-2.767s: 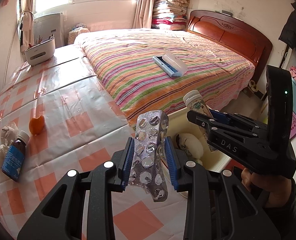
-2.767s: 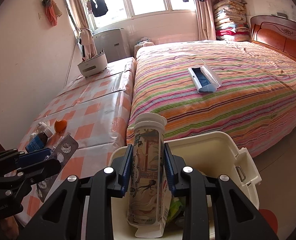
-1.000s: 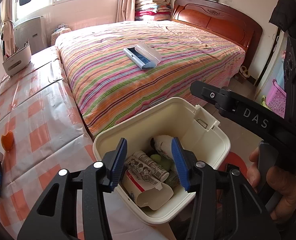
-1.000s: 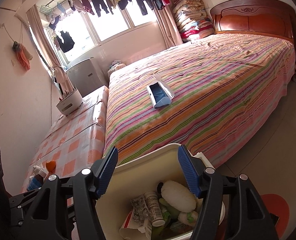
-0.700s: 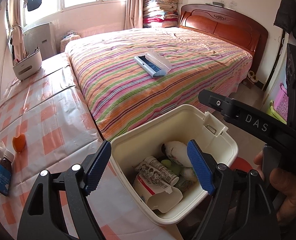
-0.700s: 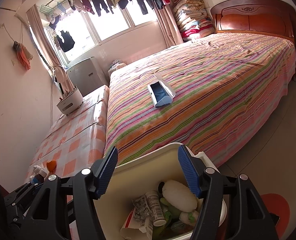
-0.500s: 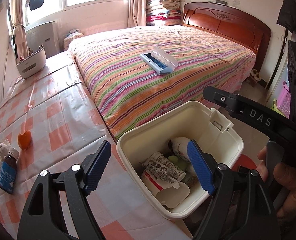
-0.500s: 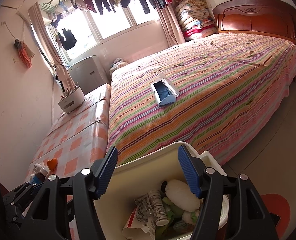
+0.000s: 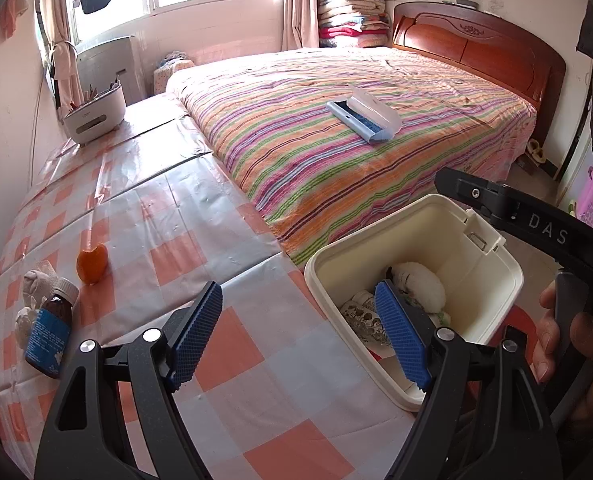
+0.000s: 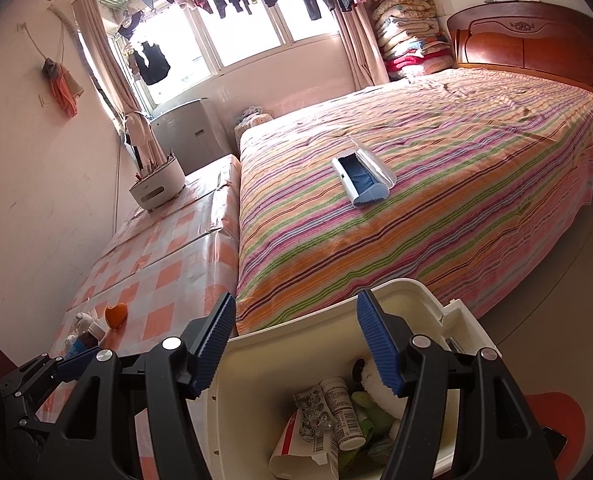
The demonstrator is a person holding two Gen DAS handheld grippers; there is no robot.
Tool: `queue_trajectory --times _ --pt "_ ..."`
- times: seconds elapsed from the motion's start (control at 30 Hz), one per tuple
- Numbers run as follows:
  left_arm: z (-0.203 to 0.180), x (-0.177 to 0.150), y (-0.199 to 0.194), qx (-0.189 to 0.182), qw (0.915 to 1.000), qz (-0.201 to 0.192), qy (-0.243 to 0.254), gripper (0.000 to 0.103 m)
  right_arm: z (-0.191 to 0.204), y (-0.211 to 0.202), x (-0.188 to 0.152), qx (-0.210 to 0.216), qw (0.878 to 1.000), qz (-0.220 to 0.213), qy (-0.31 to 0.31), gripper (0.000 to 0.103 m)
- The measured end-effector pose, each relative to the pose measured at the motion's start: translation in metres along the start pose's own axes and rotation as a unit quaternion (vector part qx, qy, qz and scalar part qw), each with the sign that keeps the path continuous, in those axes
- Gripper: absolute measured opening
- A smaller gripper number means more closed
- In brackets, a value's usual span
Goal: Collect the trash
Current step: 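Move both open tools back over the items on the checked table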
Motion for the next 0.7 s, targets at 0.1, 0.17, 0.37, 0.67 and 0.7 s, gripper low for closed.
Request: queue_trajectory --times 0.1,0.17,0.37,0.67,0.7 --pt "0.013 -0.004 -0.004 0.011 0.9999 0.002 -0.004 0.078 0.010 0.003 -0.001 0.004 1.000 0.003 -0.007 0.061" --pt "0.023 -0.006 -0.007 0.018 0.9998 0.000 -0.009 0.078 0.018 0.005 -0.001 0.007 1.000 0.005 -0.013 0.062" --pt "0.054 -0.012 -0.017 0.030 0.9990 -0.002 -0.034 0.078 0.045 0.015 -0.006 0.017 0.999 0.016 -0.034 0.062" --pt "0.114 -0.017 -0.036 0.052 0.9949 -0.014 -0.085 0.078 0.089 0.036 -0.014 0.041 0.997 0.039 -0.059 0.062" --pt "0.123 -0.018 -0.038 0.055 0.9941 -0.015 -0.092 0.078 0.095 0.039 -0.016 0.044 0.996 0.043 -0.063 0.062"
Point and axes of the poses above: each gripper's, at about its wrist camera, not at the fingertips, and y roughly the way its jaws point, z to its left, x to its top, the point moved 4 cm from there along y, roughly the way its jaws point, and after that the axes turned 3 degrees about -x, right-handed, at the moved point
